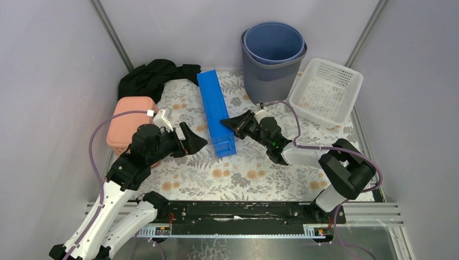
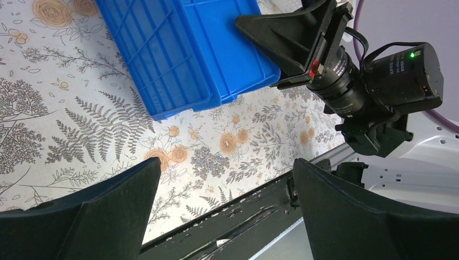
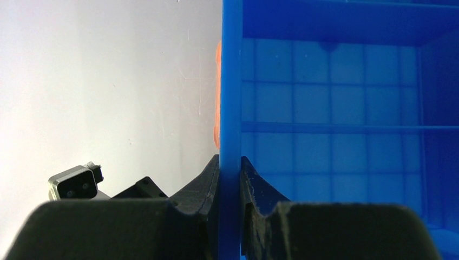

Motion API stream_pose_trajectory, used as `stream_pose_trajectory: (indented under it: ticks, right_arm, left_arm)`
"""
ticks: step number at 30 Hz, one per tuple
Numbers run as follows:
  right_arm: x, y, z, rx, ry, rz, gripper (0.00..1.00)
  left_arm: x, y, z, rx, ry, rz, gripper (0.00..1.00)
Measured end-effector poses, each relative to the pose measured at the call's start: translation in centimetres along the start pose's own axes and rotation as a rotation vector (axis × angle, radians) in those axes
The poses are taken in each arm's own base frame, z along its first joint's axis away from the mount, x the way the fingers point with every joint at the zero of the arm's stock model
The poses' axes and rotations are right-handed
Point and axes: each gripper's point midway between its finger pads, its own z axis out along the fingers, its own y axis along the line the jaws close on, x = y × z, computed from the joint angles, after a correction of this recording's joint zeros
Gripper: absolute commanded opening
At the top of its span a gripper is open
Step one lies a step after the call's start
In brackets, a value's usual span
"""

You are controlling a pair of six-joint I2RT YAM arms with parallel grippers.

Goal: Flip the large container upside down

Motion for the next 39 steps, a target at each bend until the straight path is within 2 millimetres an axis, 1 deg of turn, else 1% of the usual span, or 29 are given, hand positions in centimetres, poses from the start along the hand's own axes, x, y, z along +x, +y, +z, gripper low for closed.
stream_pose_trajectory:
  ticks: [5,11,18,21,28,32,36,39]
  right_arm:
    - [0.3,-0.1,0.2,0.003,0.006,0.000,0.00]
    - [0.3,0.0,1.1,-0.002,0.007,0.000,0.00]
    - [0.6,-0.3,2.4,-0.018,0.012,0.010,0.00]
    - [0.9,-0.4,3.4,-0.038,0.013,0.026,0.00]
    - [1.5,0.3,5.4,-0.101,0.011,0.078,0.00]
    - [1.6,0.7,5.7,-0.141,0.004,0.119,0.00]
    - [1.0,1.0,5.9,-0.167,-0.028,0.169,0.00]
    - [0.5,1.1,5.5,-0.188,-0.054,0.193,0.00]
  left_arm:
    - [0.0,0.1,0.1,-0.006,0.001,-0.004,1.00]
    - [-0.2,0.2,0.2,-0.019,-0.003,-0.005,1.00]
    - [-1.9,-0.8,-0.4,-0.011,-0.048,0.004,1.00]
    - [-2.4,-1.1,-0.6,-0.009,-0.063,0.008,1.00]
    - [-2.7,-1.0,-0.5,-0.022,-0.066,0.012,1.00]
    - [-2.8,-0.9,-0.5,-0.034,-0.068,0.013,1.00]
    - [-2.9,-0.9,-0.5,-0.036,-0.069,0.013,1.00]
    - [-2.9,-0.8,-0.5,-0.038,-0.068,0.013,1.00]
